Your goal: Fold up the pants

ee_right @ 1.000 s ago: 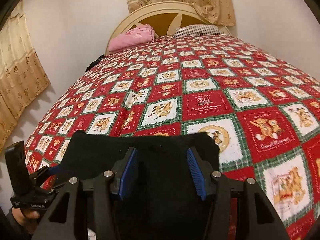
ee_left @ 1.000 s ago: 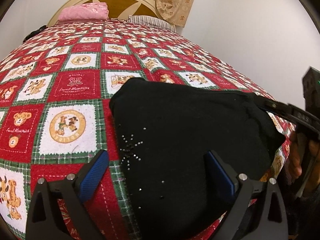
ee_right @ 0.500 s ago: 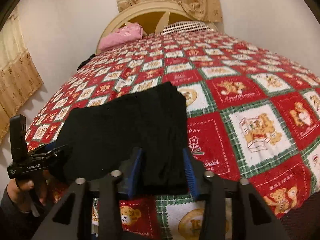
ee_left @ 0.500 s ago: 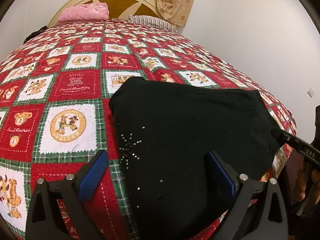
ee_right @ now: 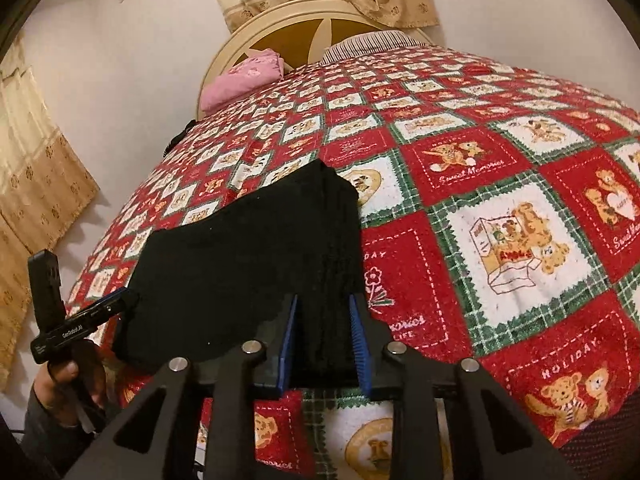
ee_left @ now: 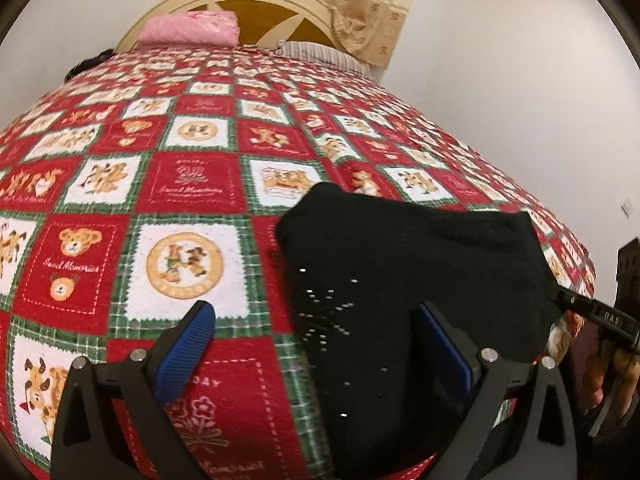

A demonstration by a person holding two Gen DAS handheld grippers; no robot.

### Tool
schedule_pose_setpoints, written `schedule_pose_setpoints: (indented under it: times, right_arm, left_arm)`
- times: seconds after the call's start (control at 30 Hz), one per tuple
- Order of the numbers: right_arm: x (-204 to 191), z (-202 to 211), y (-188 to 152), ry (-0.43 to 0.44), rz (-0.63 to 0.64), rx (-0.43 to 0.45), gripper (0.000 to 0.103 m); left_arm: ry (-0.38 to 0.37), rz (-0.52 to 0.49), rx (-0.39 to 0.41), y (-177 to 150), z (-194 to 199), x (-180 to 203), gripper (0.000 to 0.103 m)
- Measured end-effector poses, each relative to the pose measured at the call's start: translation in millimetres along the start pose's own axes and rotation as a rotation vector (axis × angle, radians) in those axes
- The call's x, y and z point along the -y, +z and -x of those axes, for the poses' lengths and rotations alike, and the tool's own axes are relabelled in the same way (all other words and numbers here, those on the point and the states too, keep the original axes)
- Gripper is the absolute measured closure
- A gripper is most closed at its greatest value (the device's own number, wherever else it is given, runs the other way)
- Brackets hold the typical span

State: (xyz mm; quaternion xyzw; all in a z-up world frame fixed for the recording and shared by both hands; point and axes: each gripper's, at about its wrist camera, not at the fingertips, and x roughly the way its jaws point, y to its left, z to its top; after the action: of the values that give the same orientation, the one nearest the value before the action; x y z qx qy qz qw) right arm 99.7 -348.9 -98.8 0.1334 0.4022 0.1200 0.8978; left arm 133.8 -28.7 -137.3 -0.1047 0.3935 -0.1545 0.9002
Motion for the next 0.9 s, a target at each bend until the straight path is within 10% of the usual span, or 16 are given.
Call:
schedule_pose_setpoints:
  times: [0.2, 0.9]
  right_arm:
    - [3.9, 0.6, 5.6, -0.014, 0.005, -0.006, 0.054]
    - [22.1, -41.6, 38.9, 0.099, -0.061, 0.016, 0.054]
  left_arm:
    - [0.012, -0.034, -0.04, 1.7, -12.1, 4.9, 0.0]
    - [-0.023, -0.089, -0.098, 19.9, -38.8, 12.7, 0.0]
